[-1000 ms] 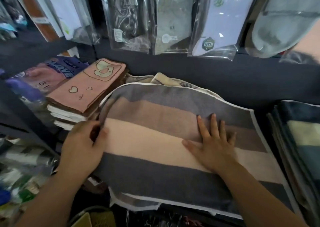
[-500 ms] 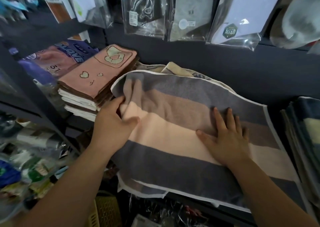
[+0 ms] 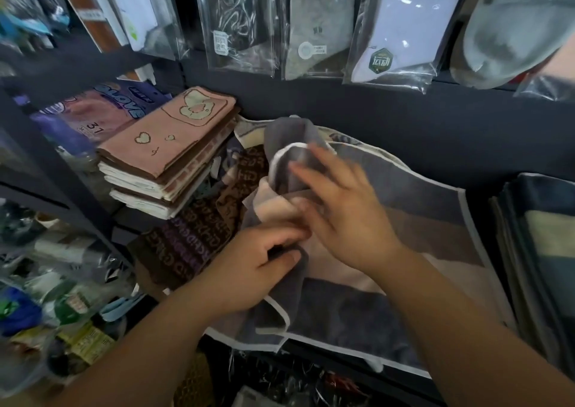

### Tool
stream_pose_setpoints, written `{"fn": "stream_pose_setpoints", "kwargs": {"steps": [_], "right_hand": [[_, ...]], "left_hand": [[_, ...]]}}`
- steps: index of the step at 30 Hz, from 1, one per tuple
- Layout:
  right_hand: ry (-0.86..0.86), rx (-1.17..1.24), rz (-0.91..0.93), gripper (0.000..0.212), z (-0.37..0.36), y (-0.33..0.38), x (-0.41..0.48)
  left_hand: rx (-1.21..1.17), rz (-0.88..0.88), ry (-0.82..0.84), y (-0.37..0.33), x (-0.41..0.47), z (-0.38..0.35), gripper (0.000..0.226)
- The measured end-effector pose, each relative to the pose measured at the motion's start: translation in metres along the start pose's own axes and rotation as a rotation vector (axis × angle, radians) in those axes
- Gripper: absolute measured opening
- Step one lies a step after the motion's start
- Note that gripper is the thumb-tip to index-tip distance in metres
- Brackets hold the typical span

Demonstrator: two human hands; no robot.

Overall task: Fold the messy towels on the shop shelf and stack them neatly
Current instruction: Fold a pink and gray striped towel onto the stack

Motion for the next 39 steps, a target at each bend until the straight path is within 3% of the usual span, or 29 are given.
{"fn": "stream_pose_setpoints", "kwargs": {"steps": [3, 5, 6, 8, 11, 15, 20, 23, 25, 31, 34, 39], "right_hand": [[0.281, 0.014, -0.095, 0.062, -0.028, -0.01, 0.014], [0.319, 0.024, -0.134, 0.065, -0.035, -0.016, 0.015], [0.305, 0.037, -0.131, 0.066, -0.035, -0.017, 0.014], [0.309, 0.116, -0.141, 0.067, -0.033, -0.016, 0.011], [0.381, 0.279, -0.177, 0.064, -0.033, -0.016, 0.011], [0.347, 0.19, -0.126, 0.062, -0.017, -0.007, 0.041], [0.399, -0.083, -0.109, 0.066, -0.002, 0.006, 0.08], [0.319, -0.14, -0.119, 0.026, -0.004, 0.007, 0.091], [0.212, -0.074, -0.167, 0.012, -0.001, 0.004, 0.097], [-0.064, 0.362, -0.191, 0.012, 0.013, 0.019, 0.121], [-0.04, 0.619, -0.2, 0.015, 0.003, 0.028, 0.138], [0.072, 0.917, -0.317, 0.016, -0.031, 0.036, 0.153]], "left_hand": [[0.119, -0.017, -0.348, 0.003, -0.014, 0.026, 0.013], [0.103, 0.152, -0.549, 0.023, -0.023, 0.046, 0.012], [0.08, 0.273, -0.581, 0.036, -0.025, 0.052, 0.023], [0.096, 0.452, -0.462, 0.06, -0.021, 0.053, 0.045], [0.181, 0.487, -0.271, 0.066, -0.01, 0.042, 0.04], [0.308, 0.442, -0.256, 0.059, -0.002, 0.039, 0.032], [0.066, 0.39, -0.302, 0.052, -0.013, 0.049, 0.006], [-0.061, 0.383, -0.36, 0.048, -0.027, 0.055, 0.01], [-0.122, 0.383, -0.444, 0.041, -0.037, 0.064, 0.004], [-0.389, 0.3, -0.791, 0.041, -0.082, 0.106, 0.019], [-0.555, 0.298, -0.947, 0.058, -0.113, 0.12, 0.026], [-0.833, 0.334, -1.064, 0.099, -0.144, 0.126, 0.031]]}}
Point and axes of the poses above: each hand's wrist, its own x-axis towards the middle knuckle, its own z-axis out of the back of the hand, y = z × x, the point moved 7 cm from there along x, towards the middle knuckle, and after that the axes turned 8 degrees about y, right-handed, at the moved point
